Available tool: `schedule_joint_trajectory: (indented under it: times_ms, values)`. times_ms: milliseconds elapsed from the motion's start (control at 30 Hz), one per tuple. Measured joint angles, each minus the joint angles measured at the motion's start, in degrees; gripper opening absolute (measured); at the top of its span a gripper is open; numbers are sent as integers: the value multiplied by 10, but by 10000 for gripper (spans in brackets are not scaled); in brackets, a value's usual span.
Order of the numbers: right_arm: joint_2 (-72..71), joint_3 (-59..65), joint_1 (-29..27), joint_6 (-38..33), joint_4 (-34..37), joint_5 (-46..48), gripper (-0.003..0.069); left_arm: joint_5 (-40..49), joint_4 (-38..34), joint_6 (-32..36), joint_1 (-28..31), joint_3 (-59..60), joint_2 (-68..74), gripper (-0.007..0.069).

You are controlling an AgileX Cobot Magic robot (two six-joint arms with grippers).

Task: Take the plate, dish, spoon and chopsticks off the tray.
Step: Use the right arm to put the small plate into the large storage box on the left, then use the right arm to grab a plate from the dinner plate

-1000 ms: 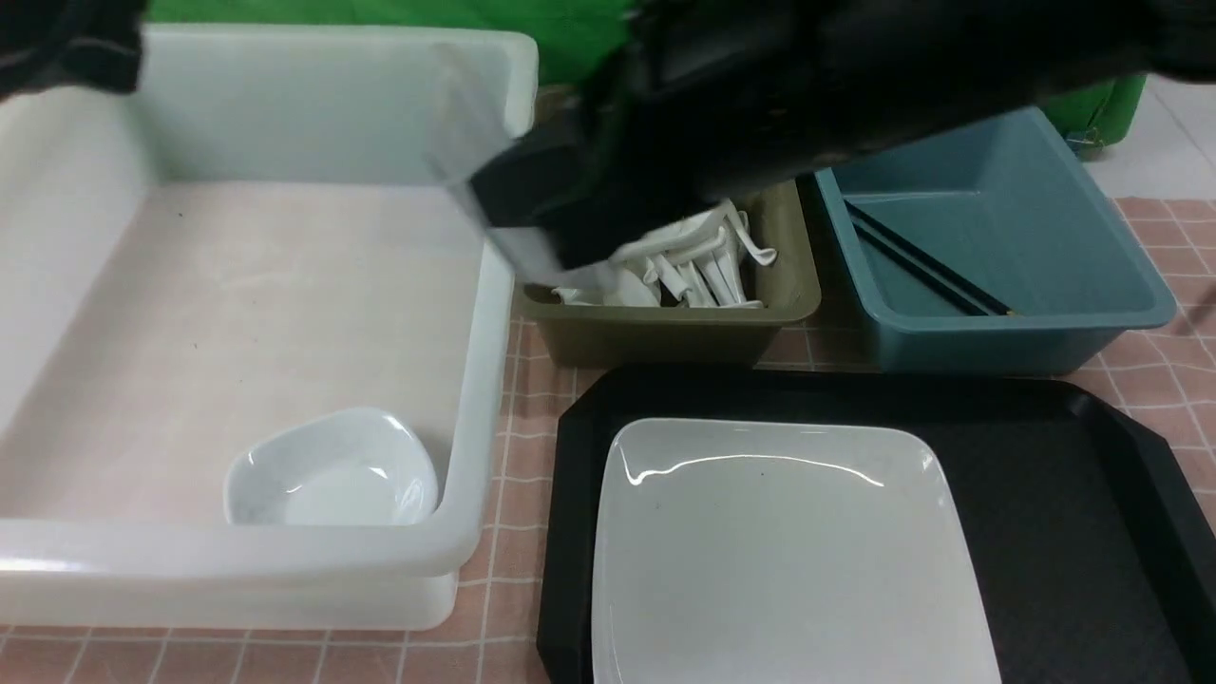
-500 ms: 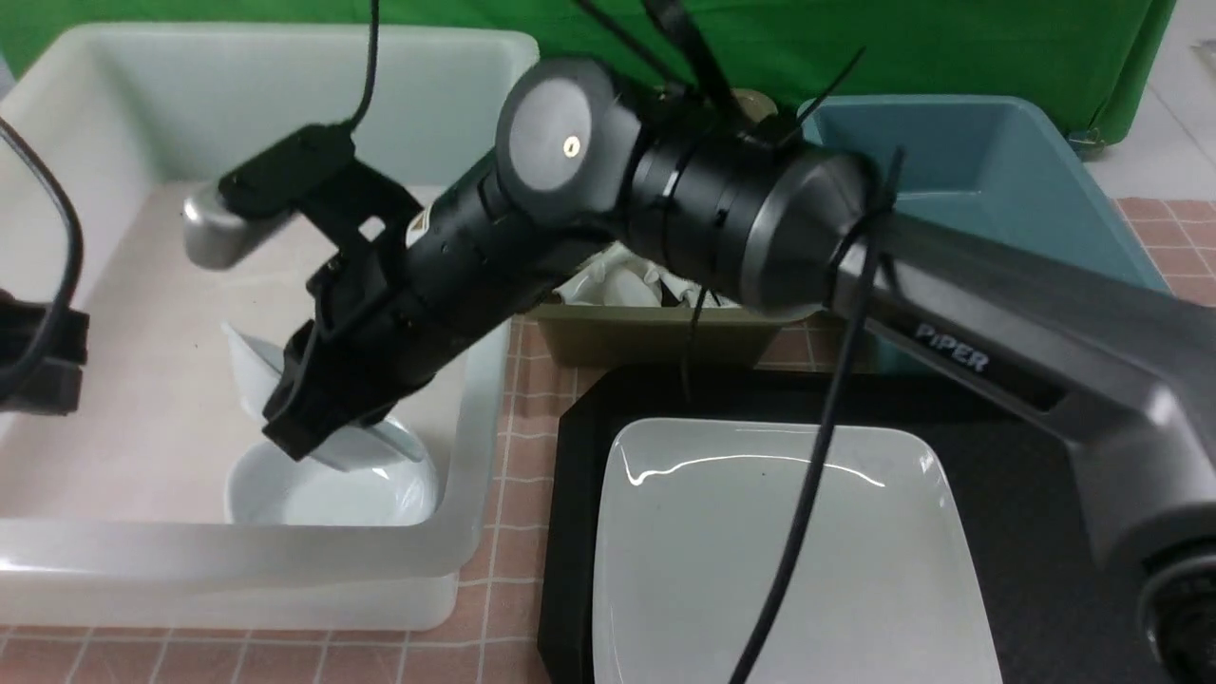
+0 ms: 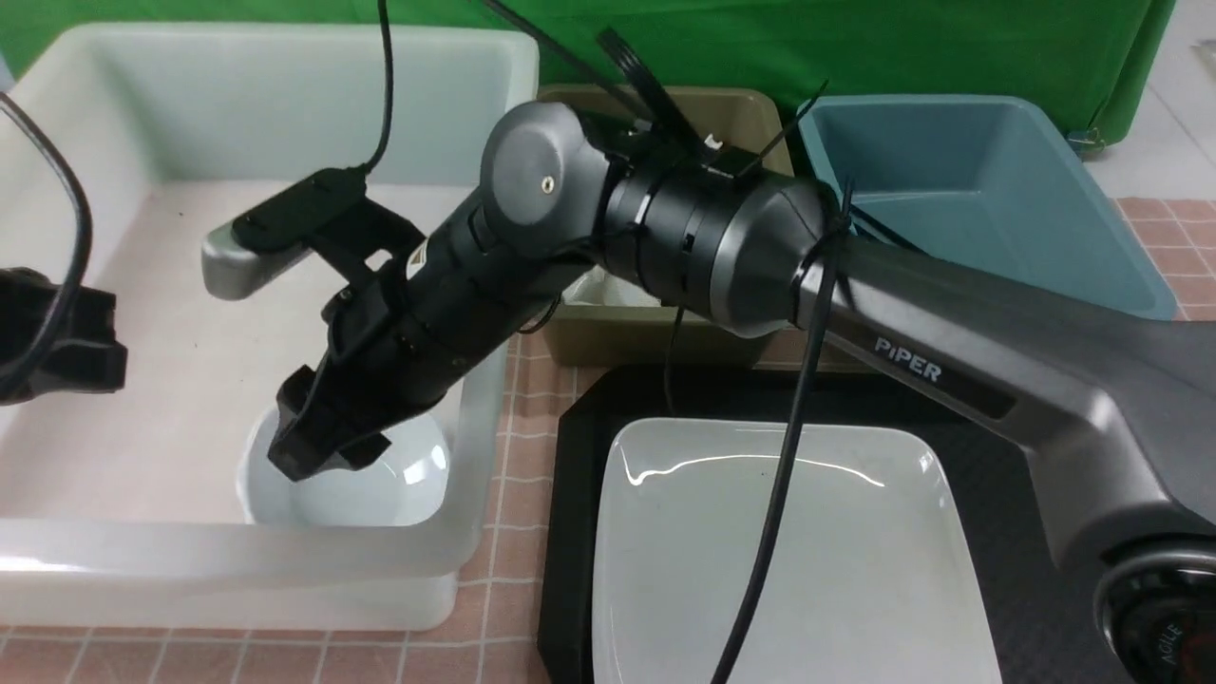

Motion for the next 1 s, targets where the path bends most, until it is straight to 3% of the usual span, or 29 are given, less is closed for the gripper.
schedule_joint_trajectory:
  times_ms: [133,167,267,333,367,433,467,600,800,867,967,1000]
  values:
    - [-41,-33,-6,32,-51,81,452,-4,0,0,-28,0,0,5]
    - [-68,-53,-16,56,-102,134,339,-10,0,1,-63,0,0,5]
    - [-117,-60,-52,88,-175,191,103,-23,0,-3,-147,0,8,5]
    - [-138,-54,-76,102,-190,191,53,-30,-1,-13,-188,-1,14,5]
    - [-171,-33,-113,118,-201,191,30,-39,-1,-32,-249,-6,29,5]
    - [-193,-5,-148,127,-207,191,30,-45,0,-44,-282,-13,43,5]
    - [-223,38,-188,139,-211,191,30,-57,0,-55,-336,-26,63,5]
    - [-290,163,-277,150,-209,190,30,-74,15,-59,-425,-67,119,5]
    - [-335,362,-381,150,-165,171,69,-79,27,-74,-465,-118,191,5]
    - [-332,453,-414,132,-131,102,197,-82,39,-77,-465,-136,214,5]
    - [-318,495,-426,120,-113,32,330,-87,60,-78,-465,-144,223,5]
    - [-299,511,-427,116,-105,-5,409,-97,69,-78,-465,-145,226,5]
